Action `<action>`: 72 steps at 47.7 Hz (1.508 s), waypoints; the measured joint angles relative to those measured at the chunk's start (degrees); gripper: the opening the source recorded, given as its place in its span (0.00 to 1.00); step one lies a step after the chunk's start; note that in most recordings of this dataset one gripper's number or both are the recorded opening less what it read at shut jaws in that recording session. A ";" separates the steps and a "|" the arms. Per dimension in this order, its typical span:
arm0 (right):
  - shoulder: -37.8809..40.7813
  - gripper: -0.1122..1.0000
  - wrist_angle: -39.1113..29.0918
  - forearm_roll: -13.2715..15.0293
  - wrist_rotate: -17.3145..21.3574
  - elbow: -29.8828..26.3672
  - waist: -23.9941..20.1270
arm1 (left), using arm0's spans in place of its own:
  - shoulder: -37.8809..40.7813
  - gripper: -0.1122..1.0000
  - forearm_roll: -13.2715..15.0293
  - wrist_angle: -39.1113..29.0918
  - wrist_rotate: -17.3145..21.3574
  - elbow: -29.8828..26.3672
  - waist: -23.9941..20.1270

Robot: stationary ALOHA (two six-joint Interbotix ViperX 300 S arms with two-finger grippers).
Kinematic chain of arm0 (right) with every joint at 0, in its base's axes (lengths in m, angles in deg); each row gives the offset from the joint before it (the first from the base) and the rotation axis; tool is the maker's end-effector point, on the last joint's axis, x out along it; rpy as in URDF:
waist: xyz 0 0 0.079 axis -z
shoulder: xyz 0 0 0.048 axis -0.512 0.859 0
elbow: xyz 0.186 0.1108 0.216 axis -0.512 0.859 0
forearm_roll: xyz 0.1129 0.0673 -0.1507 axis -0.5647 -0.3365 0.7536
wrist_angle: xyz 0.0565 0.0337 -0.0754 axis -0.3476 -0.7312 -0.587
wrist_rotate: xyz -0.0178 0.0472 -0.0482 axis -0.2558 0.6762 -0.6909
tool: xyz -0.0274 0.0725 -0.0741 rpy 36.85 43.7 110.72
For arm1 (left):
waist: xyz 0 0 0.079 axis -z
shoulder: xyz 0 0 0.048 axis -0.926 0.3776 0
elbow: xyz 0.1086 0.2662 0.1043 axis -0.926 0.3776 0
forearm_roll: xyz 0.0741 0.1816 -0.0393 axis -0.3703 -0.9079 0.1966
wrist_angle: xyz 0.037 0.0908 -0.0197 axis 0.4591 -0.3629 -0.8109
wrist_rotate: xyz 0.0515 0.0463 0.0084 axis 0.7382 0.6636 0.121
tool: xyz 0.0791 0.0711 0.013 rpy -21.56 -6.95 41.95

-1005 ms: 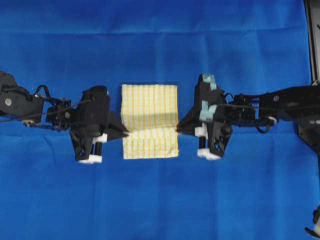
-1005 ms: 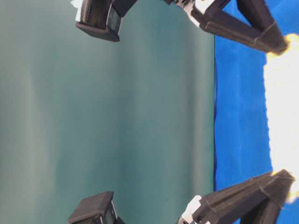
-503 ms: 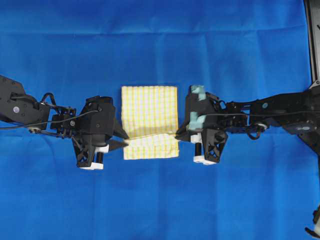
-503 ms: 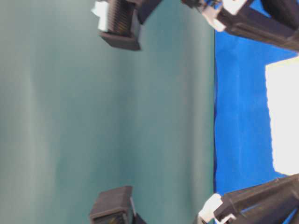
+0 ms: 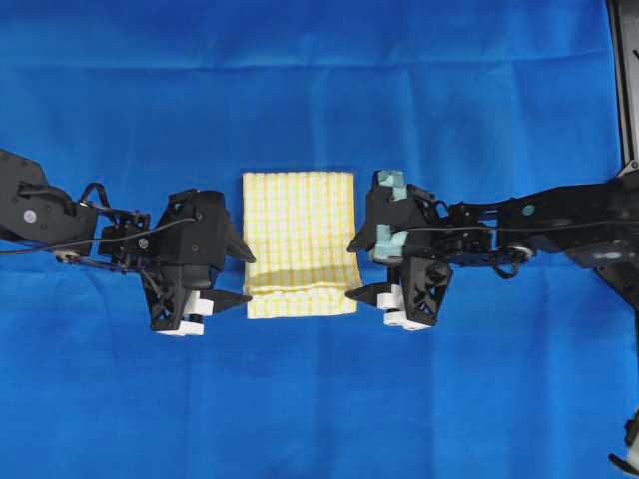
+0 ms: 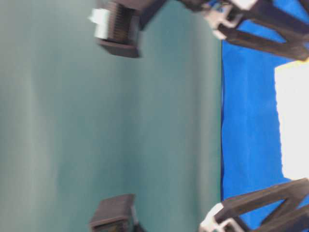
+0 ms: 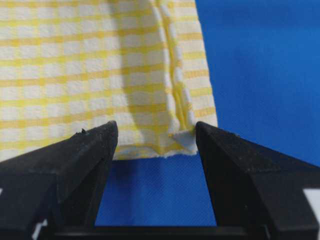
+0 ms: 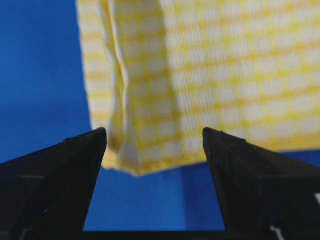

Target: Fold the yellow towel.

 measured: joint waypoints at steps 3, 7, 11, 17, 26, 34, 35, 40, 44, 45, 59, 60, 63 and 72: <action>-2.37 0.75 -0.26 0.70 -0.35 0.26 0.00 | -2.02 0.60 0.00 -1.76 0.00 0.18 -0.44; -6.15 0.75 -0.44 1.58 -0.88 1.05 0.09 | -4.75 0.60 0.00 -3.43 0.18 0.79 -0.79; -9.84 0.75 -0.53 2.46 -1.41 2.46 0.09 | -7.65 0.60 0.00 -4.04 0.18 1.85 -1.05; -15.38 0.75 -0.62 3.69 -1.67 5.10 0.26 | -11.87 0.60 0.00 -4.22 0.18 3.78 -1.23; -25.14 0.75 -0.62 5.10 -1.85 10.46 2.46 | -19.69 0.60 0.00 -4.13 0.35 7.56 -1.23; -35.42 0.74 -3.08 6.68 -1.93 14.50 4.31 | -27.77 0.60 0.00 -2.99 0.35 12.39 -1.76; -36.39 0.74 -3.52 6.94 -1.93 14.77 4.39 | -28.65 0.60 -0.09 -2.81 0.35 12.83 -1.85; -42.01 0.74 -5.98 8.44 -1.93 16.61 5.36 | -33.84 0.60 0.00 -2.11 0.35 15.82 -2.02; -46.05 0.74 -8.00 9.49 -1.93 18.02 6.86 | -38.67 0.60 0.00 -1.93 0.35 18.02 -2.11; -47.11 0.74 -8.44 9.84 -1.93 18.37 7.47 | -39.81 0.60 0.00 -1.93 0.35 18.54 -2.11; -54.93 0.74 -13.18 11.95 -1.93 21.62 12.04 | -55.11 0.60 0.00 -1.93 0.35 26.72 -3.34; -55.28 0.74 -13.18 12.04 -1.93 21.88 11.95 | -55.99 0.60 -0.09 -2.02 0.35 27.07 -3.34; -56.16 0.74 -13.36 12.13 -1.93 22.85 11.95 | -58.54 0.60 0.00 -2.20 0.35 28.30 -3.43; -56.87 0.74 -13.45 12.13 -2.02 25.05 11.95 | -63.63 0.60 0.00 -3.60 0.35 30.94 -3.43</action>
